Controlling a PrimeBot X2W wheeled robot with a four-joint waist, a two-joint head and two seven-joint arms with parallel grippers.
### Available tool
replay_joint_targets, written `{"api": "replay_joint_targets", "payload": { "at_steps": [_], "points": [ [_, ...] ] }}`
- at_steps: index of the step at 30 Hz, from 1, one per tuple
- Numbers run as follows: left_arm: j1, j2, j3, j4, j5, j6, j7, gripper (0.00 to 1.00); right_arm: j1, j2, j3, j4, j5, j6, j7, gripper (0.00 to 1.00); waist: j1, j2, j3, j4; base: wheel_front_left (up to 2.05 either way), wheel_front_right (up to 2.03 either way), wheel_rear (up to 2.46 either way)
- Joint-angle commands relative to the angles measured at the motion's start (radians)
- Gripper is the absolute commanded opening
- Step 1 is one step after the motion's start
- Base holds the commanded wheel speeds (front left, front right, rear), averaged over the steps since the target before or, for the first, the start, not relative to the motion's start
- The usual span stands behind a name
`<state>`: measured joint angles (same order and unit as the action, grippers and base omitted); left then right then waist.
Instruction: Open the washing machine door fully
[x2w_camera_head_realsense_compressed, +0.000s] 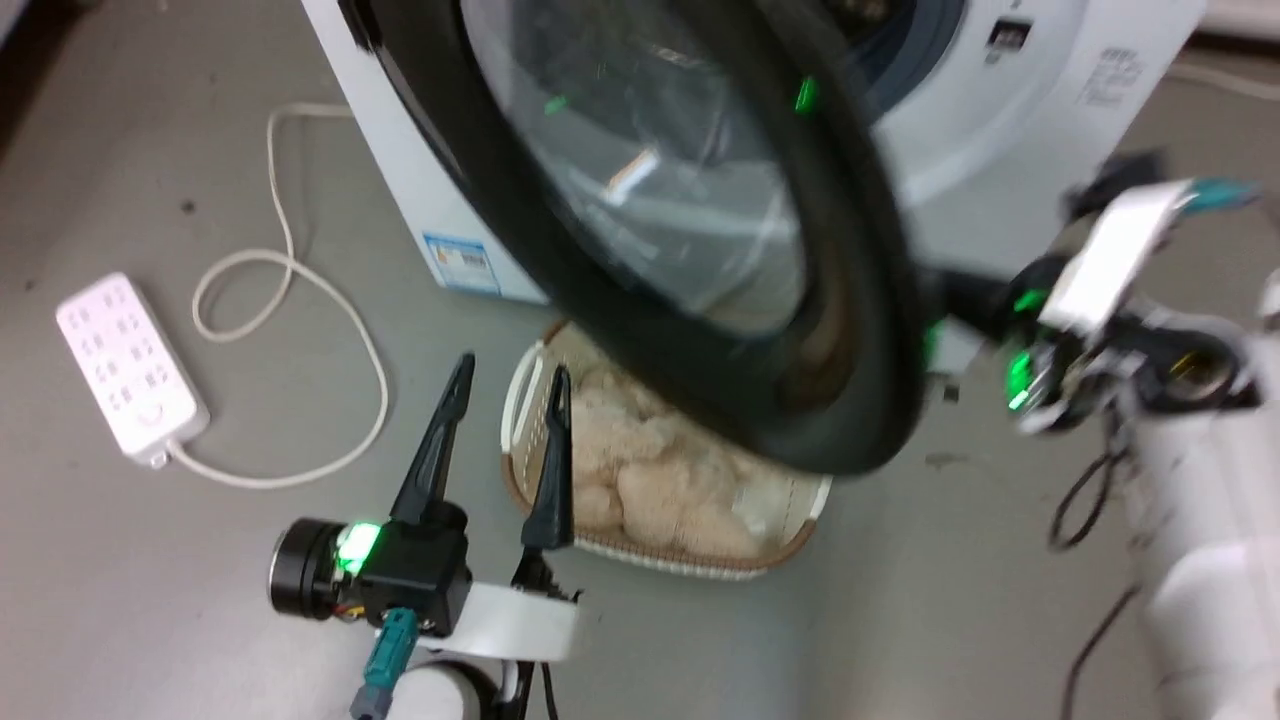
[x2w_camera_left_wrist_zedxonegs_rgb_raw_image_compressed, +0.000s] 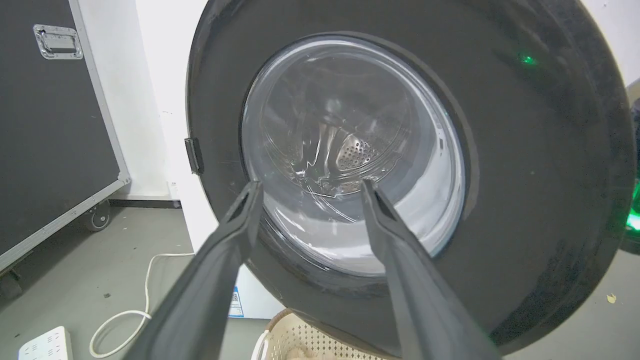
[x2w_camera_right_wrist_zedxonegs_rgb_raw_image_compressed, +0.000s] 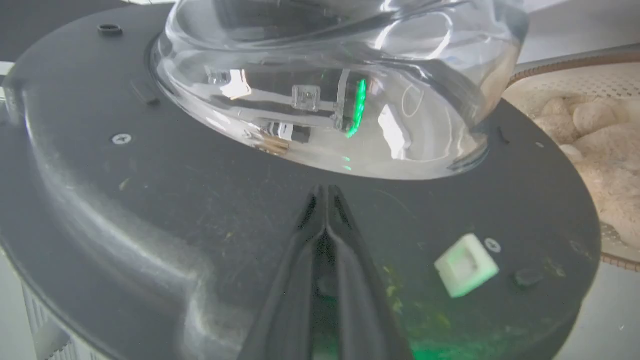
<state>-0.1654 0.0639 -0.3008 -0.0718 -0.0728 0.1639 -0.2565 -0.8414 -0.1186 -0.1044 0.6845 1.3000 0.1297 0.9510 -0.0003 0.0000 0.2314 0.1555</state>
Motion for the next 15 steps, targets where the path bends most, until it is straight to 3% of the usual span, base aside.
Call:
{"api": "replay_joint_targets", "payload": {
  "at_steps": [1,8,15],
  "points": [
    [0.027,0.004,0.011,0.017,-0.022,-0.014,-0.005,1.00,0.067,0.028,0.018,-0.043,0.012,0.001,0.023,0.00,0.0003,0.0000,-0.046,-0.004,0.00,0.00,0.00],
    [0.073,0.005,0.033,0.074,-0.057,-0.063,-0.005,1.00,0.227,0.066,0.096,-0.161,0.056,0.001,0.067,0.00,0.0003,0.0000,-0.101,0.013,0.00,0.00,0.00],
    [0.099,0.011,0.038,0.093,-0.057,-0.102,-0.005,1.00,0.331,0.068,0.292,-0.230,0.226,0.001,-0.010,0.00,0.0003,0.0000,-0.128,0.032,0.00,0.00,0.00]
  ]
}}
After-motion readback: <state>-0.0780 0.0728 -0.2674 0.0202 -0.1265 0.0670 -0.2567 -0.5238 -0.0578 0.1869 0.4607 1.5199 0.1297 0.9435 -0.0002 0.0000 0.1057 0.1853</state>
